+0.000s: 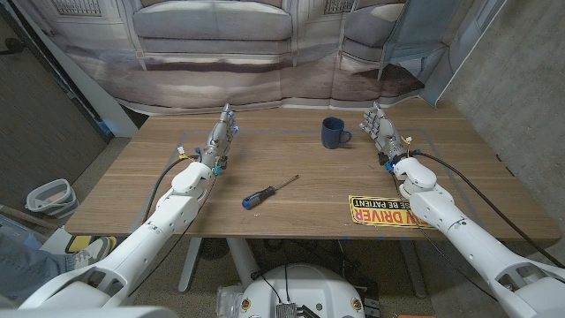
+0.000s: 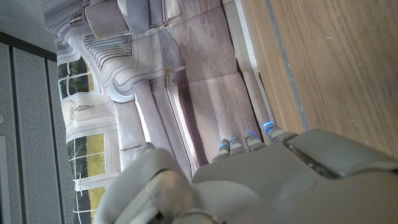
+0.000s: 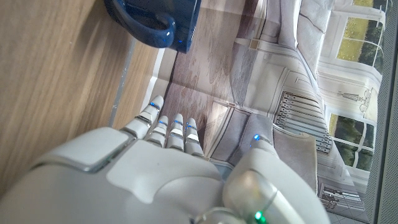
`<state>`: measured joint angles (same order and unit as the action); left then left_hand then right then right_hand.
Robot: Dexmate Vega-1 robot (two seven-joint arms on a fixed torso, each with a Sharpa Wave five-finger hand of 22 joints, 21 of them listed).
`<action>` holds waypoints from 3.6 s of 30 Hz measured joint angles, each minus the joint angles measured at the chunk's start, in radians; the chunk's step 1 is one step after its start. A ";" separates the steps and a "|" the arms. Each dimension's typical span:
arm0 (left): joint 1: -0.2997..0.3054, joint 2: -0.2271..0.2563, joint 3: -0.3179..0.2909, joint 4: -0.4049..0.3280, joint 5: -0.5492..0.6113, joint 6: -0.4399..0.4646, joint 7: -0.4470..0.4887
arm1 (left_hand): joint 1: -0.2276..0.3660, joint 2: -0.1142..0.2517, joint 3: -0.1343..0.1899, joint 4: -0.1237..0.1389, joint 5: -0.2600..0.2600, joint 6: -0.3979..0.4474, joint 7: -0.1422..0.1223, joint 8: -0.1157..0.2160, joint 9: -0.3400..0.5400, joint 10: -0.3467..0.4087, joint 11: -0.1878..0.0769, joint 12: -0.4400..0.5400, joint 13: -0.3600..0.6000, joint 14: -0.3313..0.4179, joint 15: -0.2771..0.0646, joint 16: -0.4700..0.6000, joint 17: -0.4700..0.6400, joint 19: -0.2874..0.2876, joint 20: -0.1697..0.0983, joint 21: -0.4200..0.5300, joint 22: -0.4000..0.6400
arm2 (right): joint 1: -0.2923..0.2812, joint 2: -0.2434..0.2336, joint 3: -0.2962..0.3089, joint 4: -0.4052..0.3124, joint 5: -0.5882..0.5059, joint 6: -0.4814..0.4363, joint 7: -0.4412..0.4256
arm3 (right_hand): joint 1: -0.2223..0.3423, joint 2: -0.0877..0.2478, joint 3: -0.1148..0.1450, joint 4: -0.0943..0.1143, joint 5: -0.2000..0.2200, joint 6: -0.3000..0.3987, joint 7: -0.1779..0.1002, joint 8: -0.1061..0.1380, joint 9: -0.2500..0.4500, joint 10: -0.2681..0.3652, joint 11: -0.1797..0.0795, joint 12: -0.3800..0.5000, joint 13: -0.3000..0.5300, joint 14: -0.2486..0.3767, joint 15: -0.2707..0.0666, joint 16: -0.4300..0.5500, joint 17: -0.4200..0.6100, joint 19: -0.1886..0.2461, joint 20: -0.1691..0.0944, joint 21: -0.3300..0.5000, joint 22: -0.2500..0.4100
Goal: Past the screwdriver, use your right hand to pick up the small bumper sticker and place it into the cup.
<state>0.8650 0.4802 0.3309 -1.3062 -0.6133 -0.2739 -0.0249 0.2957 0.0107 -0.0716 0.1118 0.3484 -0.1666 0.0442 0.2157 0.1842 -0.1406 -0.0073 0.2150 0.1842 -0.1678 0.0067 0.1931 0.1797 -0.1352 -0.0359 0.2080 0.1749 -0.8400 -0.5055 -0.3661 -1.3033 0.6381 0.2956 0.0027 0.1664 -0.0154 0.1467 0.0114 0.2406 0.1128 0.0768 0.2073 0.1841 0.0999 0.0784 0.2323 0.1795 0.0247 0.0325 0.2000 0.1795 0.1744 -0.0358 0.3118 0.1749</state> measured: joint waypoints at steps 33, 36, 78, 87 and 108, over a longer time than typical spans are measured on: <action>0.041 -0.172 -0.208 -0.048 0.226 0.142 -0.106 | 0.022 0.022 0.003 -0.003 0.008 -0.005 0.006 0.000 0.000 0.011 0.000 0.000 0.000 0.011 0.003 0.000 0.000 -0.003 0.003 0.000 0.000 | -0.072 -0.026 0.024 -0.104 -0.012 0.050 -0.030 | 0.015 0.006 0.004 -0.004 -0.001 0.032 -0.011 0.004 0.000 0.049 -0.005 0.008 0.000 0.038 -0.002 0.004 0.000 0.037 -0.004 0.000 0.005; 0.041 -0.181 -0.218 -0.055 0.242 0.156 -0.111 | 0.026 0.026 0.003 -0.003 0.008 -0.005 0.006 0.000 0.000 0.011 0.000 0.000 0.000 0.011 0.003 0.000 0.000 -0.003 0.003 0.000 0.000 | -0.081 -0.031 0.029 -0.112 -0.012 0.060 -0.026 | 0.015 0.006 0.005 -0.005 -0.001 0.036 -0.014 0.004 0.000 0.053 -0.005 0.008 0.000 0.045 -0.002 0.004 0.000 0.041 -0.002 0.000 0.005; 0.073 -0.205 -0.286 -0.151 0.317 0.214 -0.125 | 0.043 0.044 0.007 -0.007 0.015 -0.001 0.002 0.000 -0.001 0.022 0.000 0.000 -0.001 0.020 0.002 0.000 0.000 -0.003 0.011 0.000 0.000 | -0.218 -0.097 0.080 -0.244 -0.031 0.135 -0.033 | 0.025 0.007 0.003 -0.020 -0.001 0.064 -0.025 0.004 0.000 0.091 -0.012 0.014 0.000 0.085 -0.002 0.004 -0.001 0.073 -0.005 -0.006 0.004; 0.084 -0.205 -0.290 -0.172 0.322 0.225 -0.124 | 0.043 0.044 0.007 -0.007 0.015 0.010 0.002 0.000 -0.001 0.031 -0.002 0.000 -0.001 0.024 0.006 0.000 0.000 -0.003 0.011 -0.005 0.000 | -0.250 -0.115 0.096 -0.272 -0.040 0.154 -0.033 | 0.029 0.002 0.002 -0.020 -0.001 0.068 -0.029 0.004 0.000 0.100 -0.011 0.014 0.000 0.090 -0.007 0.004 -0.001 0.073 -0.005 -0.006 0.004; 0.117 -0.203 -0.298 -0.229 0.336 0.258 -0.120 | 0.049 0.049 0.003 -0.012 0.015 0.015 -0.003 0.000 -0.001 0.031 -0.002 0.000 -0.001 0.028 0.002 0.000 -0.001 -0.003 0.011 -0.005 0.000 | -0.311 -0.158 0.115 -0.326 -0.138 0.180 -0.071 | 0.029 0.002 -0.002 -0.024 -0.001 0.077 -0.038 0.003 0.000 0.109 -0.019 0.014 0.005 0.097 -0.015 0.004 -0.001 0.082 -0.004 -0.013 0.004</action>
<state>0.9821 0.2774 0.0327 -1.5356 -0.2775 -0.0156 -0.1449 0.3442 0.0595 -0.0689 0.1002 0.3630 -0.1514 0.0411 0.2157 0.1836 -0.1096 -0.0089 0.2149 0.1835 -0.1403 0.0087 0.1930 0.1792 -0.1383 -0.0252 0.2030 0.1744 -1.1512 -0.6636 -0.2509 -1.6294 0.4997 0.4759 -0.0686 0.1957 -0.0132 0.1452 -0.0123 0.2399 0.1896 0.0393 0.2107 0.1837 0.2091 0.0589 0.2458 0.1841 0.1216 0.0180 0.2041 0.1789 0.2567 -0.0394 0.2991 0.1791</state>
